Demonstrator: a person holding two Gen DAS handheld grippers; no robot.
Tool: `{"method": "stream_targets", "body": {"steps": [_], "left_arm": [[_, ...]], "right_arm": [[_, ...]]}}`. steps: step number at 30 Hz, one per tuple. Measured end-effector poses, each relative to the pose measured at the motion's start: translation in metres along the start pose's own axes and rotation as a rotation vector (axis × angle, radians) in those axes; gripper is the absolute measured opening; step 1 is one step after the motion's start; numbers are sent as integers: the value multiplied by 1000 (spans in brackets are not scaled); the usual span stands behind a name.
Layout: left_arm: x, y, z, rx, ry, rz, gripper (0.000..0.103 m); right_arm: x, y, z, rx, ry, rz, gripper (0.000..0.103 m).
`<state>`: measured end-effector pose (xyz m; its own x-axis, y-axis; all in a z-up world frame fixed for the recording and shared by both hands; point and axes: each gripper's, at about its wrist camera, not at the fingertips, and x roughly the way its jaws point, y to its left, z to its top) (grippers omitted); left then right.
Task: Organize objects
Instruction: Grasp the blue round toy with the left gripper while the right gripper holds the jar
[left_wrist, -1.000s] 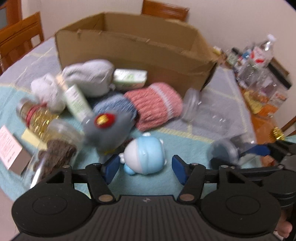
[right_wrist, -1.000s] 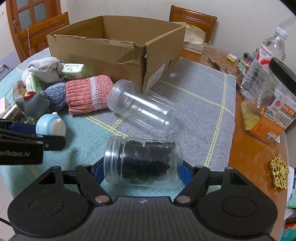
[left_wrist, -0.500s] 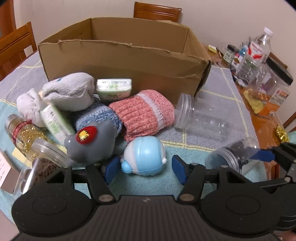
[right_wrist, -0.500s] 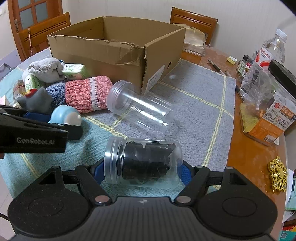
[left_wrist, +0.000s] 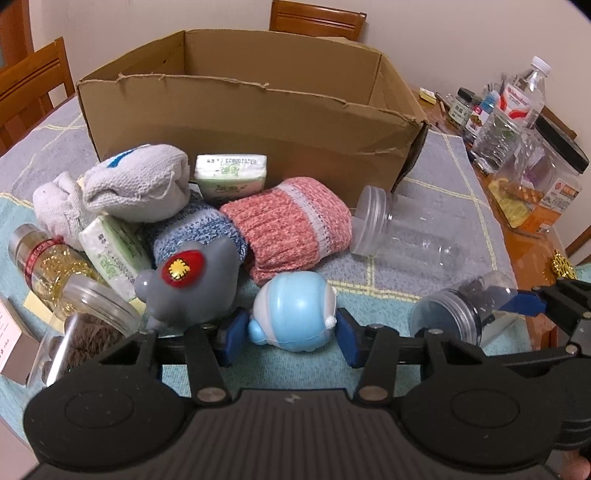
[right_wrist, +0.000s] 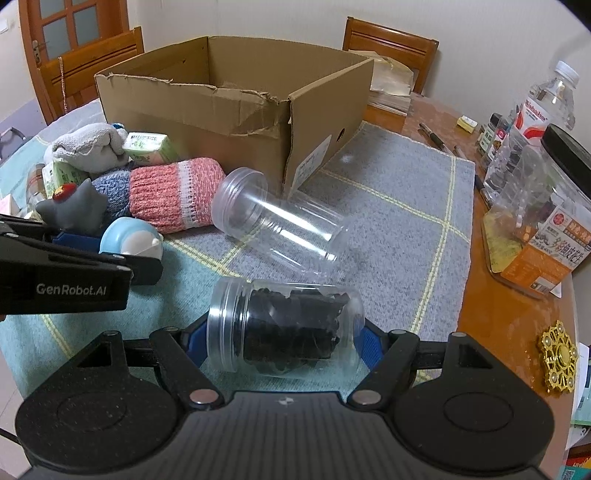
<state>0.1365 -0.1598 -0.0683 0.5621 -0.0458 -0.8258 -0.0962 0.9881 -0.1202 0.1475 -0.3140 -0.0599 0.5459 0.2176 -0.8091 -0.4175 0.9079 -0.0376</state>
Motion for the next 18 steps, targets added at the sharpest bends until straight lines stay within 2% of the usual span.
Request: {"method": "stream_targets", "body": {"steps": [4,13,18], "left_arm": [[-6,-1,1,36,5,-12,49],[-34,-11,12,189,15,-61,49],[-49,-9,28,223,17,-97,49]], "right_arm": [[0,-1,2,-1,5,7,80],[-14,-4,12,-26,4,19,80],[-23,-9,18,2,26,51,80]]}}
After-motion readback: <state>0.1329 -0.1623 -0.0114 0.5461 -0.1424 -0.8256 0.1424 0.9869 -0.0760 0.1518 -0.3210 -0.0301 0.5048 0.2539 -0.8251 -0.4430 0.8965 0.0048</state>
